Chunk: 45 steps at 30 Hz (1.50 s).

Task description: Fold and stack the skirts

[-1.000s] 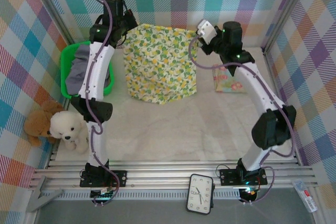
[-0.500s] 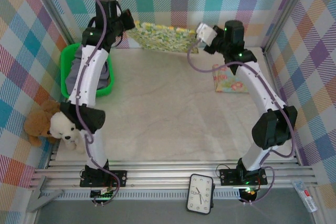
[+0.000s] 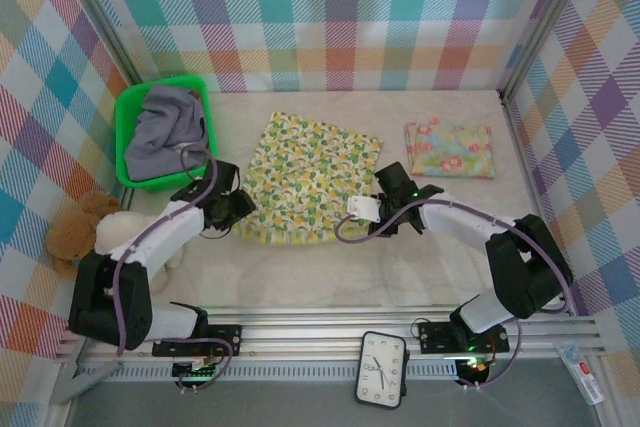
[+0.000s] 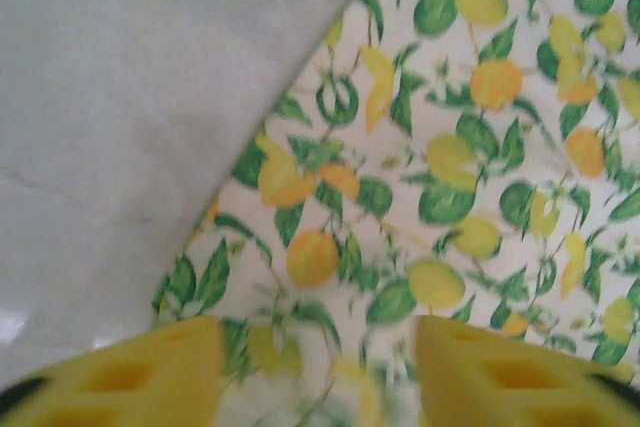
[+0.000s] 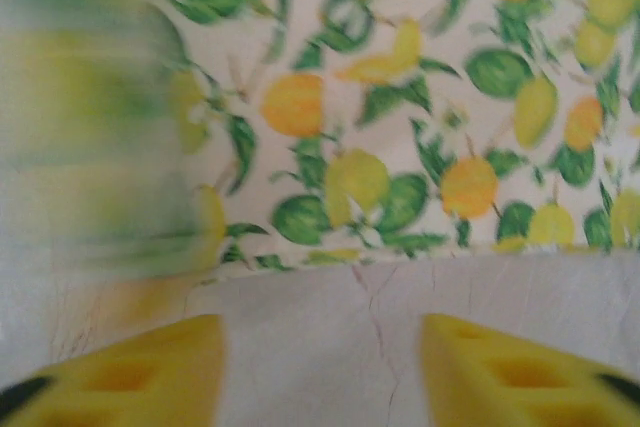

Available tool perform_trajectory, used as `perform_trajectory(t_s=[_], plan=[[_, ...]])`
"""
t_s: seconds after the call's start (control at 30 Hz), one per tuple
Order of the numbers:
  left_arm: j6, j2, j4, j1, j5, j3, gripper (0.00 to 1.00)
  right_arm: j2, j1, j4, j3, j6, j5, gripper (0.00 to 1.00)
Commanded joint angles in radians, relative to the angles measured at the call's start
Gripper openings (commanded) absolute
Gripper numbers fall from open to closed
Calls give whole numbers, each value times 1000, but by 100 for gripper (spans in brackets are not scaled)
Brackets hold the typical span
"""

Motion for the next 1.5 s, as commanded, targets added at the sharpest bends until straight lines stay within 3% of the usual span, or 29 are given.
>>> perform_trajectory(t_s=[0.0, 0.17, 0.3, 0.43, 0.5, 0.6, 0.8, 0.93, 1.07, 1.17, 1.33, 1.47], plan=[[-46, -72, 16, 2, -10, 45, 98, -96, -6, 55, -15, 121, 33, 99], [-33, -2, 11, -1, 5, 183, 100, -159, -23, 404, -52, 383, 133, 99], [-65, 133, 45, -19, 127, 264, 100, -73, -36, 345, 86, 748, 126, 99], [-131, 210, 63, -55, 146, 264, 100, 52, -41, 321, 191, 1197, 239, 99], [-191, 227, 92, -67, 168, 235, 100, 122, -79, 255, 257, 1447, 136, 99], [-245, 246, 88, -78, 197, 217, 100, 263, -125, 110, 410, 1685, -56, 99], [-258, 209, 58, -76, 156, 159, 100, 460, -126, 82, 561, 1796, -269, 99], [-257, 210, 45, -74, 155, 141, 100, 527, -124, 57, 637, 1798, -315, 99], [-319, 223, 162, -76, 221, 67, 100, 582, -124, 77, 660, 1849, -378, 99], [-340, 246, 169, -76, 227, 52, 100, 614, -125, 72, 674, 1875, -385, 99], [-342, 264, 40, -75, 146, 70, 100, 640, -153, 20, 654, 1915, -307, 99], [-324, 295, 52, -77, 167, 79, 100, 657, -201, 35, 636, 1937, -340, 99]])
